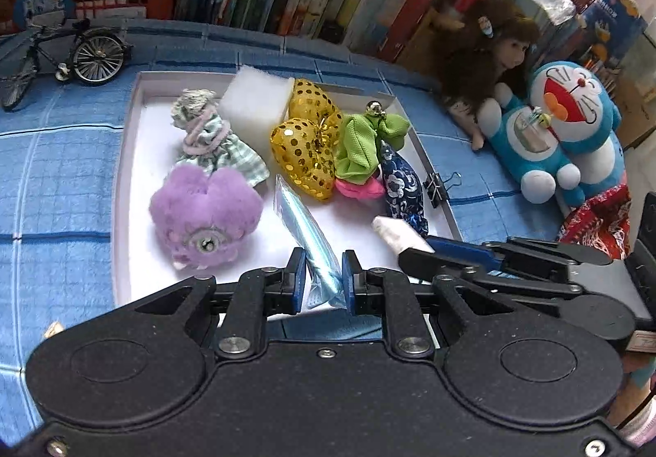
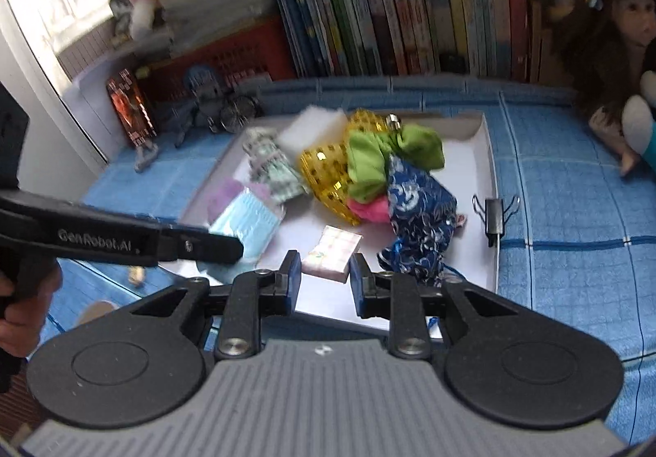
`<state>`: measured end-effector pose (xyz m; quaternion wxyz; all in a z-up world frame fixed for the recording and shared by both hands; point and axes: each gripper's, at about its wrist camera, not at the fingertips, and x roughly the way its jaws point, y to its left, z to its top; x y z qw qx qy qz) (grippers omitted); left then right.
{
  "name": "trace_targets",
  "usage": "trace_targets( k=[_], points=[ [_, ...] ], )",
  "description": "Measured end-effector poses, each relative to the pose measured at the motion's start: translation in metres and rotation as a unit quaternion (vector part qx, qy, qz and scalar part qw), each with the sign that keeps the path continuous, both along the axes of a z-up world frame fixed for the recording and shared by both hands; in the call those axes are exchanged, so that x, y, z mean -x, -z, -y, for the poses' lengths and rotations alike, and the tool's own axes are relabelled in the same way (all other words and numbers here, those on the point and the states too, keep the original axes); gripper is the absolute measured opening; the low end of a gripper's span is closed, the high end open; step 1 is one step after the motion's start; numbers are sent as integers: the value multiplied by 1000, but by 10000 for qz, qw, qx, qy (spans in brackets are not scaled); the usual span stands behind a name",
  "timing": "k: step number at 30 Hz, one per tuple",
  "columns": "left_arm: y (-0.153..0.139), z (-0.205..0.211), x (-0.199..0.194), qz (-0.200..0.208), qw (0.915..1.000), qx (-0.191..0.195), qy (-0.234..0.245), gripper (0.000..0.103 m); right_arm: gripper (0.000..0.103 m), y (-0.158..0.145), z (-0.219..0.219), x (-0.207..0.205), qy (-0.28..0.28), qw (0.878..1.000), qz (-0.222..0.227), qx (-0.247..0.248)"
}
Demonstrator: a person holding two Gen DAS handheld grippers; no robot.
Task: Organize soft objects
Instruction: 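Lower mask packet and eraser into the tray and open both grippers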
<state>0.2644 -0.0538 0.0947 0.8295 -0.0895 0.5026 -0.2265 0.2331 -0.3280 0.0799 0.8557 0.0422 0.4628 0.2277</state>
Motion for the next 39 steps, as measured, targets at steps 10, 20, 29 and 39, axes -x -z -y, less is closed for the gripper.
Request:
trace_targets(
  k=[10,20,29,39],
  points=[
    [22,17,-29,-137,9993,-357,-44,17,31,21,-13,-24,42,9989,-355,317],
    [41,21,-50,-328,9982,-492,-78,17,31,31,-19,-43,34,9961,-610,636],
    [52,25,-61,-465,9976,-479,-162,18,31,41,-23,-56,26,9934,-888,728],
    [34,20,-54,-422,9990,-137,-54,41,35,31,-26,-52,-56,9947,-773,670]
  ],
)
